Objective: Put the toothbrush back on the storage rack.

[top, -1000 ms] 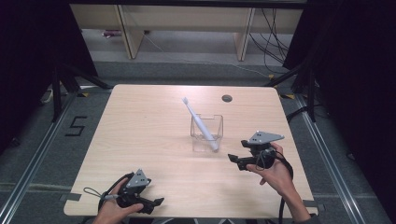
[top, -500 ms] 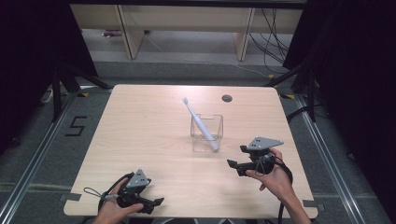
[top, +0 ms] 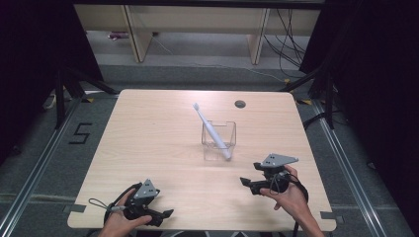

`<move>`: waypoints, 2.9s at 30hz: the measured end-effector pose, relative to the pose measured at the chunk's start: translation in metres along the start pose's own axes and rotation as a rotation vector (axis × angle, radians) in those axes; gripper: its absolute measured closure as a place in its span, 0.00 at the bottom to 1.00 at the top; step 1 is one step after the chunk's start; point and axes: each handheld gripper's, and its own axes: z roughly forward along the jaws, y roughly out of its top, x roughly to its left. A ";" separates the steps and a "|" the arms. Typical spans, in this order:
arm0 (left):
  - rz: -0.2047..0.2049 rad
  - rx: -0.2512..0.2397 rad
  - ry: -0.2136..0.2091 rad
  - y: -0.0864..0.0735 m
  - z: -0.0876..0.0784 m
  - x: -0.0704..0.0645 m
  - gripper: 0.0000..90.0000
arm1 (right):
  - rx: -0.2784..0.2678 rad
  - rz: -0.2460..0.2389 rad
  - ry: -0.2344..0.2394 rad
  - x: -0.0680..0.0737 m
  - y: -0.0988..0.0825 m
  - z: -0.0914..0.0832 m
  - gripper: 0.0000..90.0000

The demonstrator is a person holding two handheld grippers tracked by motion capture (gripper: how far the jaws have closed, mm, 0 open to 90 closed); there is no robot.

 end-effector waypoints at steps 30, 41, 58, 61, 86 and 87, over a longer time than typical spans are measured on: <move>0.007 0.011 0.002 0.000 0.000 0.000 0.17 | 0.029 0.030 0.035 0.010 -0.031 -0.008 0.26; -0.002 0.000 0.000 0.000 0.000 0.000 0.17 | 0.030 0.045 0.026 0.011 -0.042 -0.013 0.19; -0.001 0.000 0.002 0.000 0.000 0.000 0.17 | 0.063 0.039 0.020 0.015 -0.056 -0.019 0.19; -0.002 -0.002 0.002 0.000 0.000 -0.001 0.17 | 0.064 0.041 0.022 0.015 -0.057 -0.019 0.19; -0.002 -0.001 0.001 0.000 0.000 0.000 0.17 | 0.115 0.039 0.006 0.023 -0.073 -0.030 0.19; -0.002 -0.001 0.001 0.000 0.000 0.000 0.17 | 0.115 0.039 0.006 0.023 -0.073 -0.030 0.19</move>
